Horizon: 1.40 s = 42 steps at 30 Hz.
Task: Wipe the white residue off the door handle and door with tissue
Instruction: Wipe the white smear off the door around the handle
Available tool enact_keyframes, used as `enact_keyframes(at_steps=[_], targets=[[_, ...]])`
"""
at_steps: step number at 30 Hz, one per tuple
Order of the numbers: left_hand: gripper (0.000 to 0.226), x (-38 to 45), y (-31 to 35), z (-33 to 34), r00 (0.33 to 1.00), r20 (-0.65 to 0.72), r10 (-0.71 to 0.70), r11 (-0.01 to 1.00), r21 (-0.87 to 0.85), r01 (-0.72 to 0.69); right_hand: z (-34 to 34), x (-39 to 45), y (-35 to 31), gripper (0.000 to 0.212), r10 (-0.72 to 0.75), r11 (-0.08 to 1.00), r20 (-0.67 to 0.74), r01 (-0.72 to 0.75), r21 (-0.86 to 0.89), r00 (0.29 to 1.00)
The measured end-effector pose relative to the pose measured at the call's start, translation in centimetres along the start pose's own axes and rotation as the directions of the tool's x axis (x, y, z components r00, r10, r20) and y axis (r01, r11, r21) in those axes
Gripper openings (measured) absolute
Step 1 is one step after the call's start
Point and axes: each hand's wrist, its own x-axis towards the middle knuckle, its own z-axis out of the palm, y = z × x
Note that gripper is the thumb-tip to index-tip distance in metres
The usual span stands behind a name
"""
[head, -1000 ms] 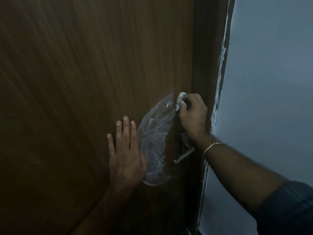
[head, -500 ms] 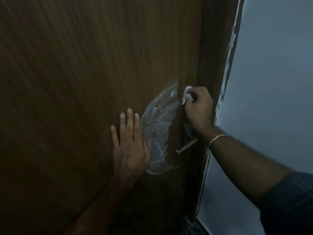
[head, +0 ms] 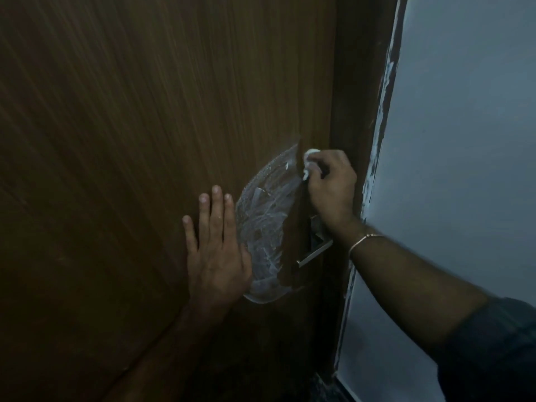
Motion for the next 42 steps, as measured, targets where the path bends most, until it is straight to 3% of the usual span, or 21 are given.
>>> enact_keyframes(at_steps=[2, 5, 8, 12, 16, 19, 23, 26, 29, 33, 36, 40, 42], targets=[[0.098, 0.4, 0.2, -0.2, 1.0, 0.001, 0.003, 1.0, 0.008, -0.003, 0.1, 0.2, -0.2, 0.017, 0.107, 0.994, -0.064, -0.107, 0.01, 0.992], [0.1, 0.8, 0.3, -0.4, 1.0, 0.001, 0.006, 1.0, 0.015, -0.006, 0.4, -0.3, -0.7, 0.016, -0.002, 1.0, 0.029, 0.002, 0.02, 1.0], [0.1, 1.0, 0.3, -0.5, 1.0, 0.006, 0.013, 0.999, 0.031, -0.013, 0.0, 1.0, -1.0, 0.016, 0.083, 0.995, -0.054, -0.08, 0.057, 0.995], [0.102, 1.1, 0.3, -0.5, 1.0, 0.017, 0.022, 0.999, 0.039, -0.023, 0.3, 0.4, -1.9, 0.018, -0.114, 0.993, 0.073, 0.112, 0.03, 0.991], [0.101, 1.5, 0.2, -0.6, 0.999, 0.009, 0.036, 0.998, 0.053, -0.036, 0.4, 1.1, -2.4, 0.017, -0.041, 0.999, -0.037, 0.041, 0.018, 0.998], [0.102, 1.5, 0.1, -0.6, 0.999, -0.009, 0.038, 0.998, 0.054, -0.038, 0.6, 0.0, -2.8, 0.017, -0.193, 0.981, 0.103, 0.194, -0.007, 0.976], [0.1, 1.6, 0.2, -0.7, 0.999, -0.016, 0.042, 0.998, 0.045, -0.041, 0.8, -0.1, -3.1, 0.018, 0.003, 1.0, -0.036, -0.003, 0.015, 0.999], [0.1, 1.5, 0.2, -0.8, 0.999, -0.014, 0.045, 0.998, 0.036, -0.045, 1.3, -2.0, -3.4, 0.018, -0.155, 0.988, 0.086, 0.154, 0.019, 0.984], [0.098, 1.6, 0.0, -0.9, 0.998, -0.019, 0.053, 0.997, 0.054, -0.052, 0.9, -1.4, -2.8, 0.02, 0.009, 1.0, -0.02, -0.008, 0.024, 1.0], [0.098, 1.6, -0.1, -1.0, 0.998, -0.018, 0.053, 0.998, 0.047, -0.052, 1.4, -1.8, -3.5, 0.021, -0.124, 0.991, 0.033, 0.122, 0.045, 0.992], [0.097, 1.7, -0.1, -1.1, 0.998, -0.008, 0.055, 0.997, 0.06, -0.054, 1.4, -1.0, -3.4, 0.019, -0.017, 0.999, -0.036, 0.018, 0.034, 0.999], [0.097, 1.7, 0.0, -1.4, 0.998, 0.007, 0.057, 0.997, 0.047, -0.057, 1.5, -2.1, -4.6, 0.019, -0.21, 0.978, 0.084, 0.209, 0.02, 0.974], [0.096, 1.7, 0.0, -1.6, 0.999, 0.012, 0.052, 0.997, 0.05, -0.053, 1.2, -0.3, -4.5, 0.019, -0.05, 0.996, -0.03, 0.052, 0.072, 0.998]])
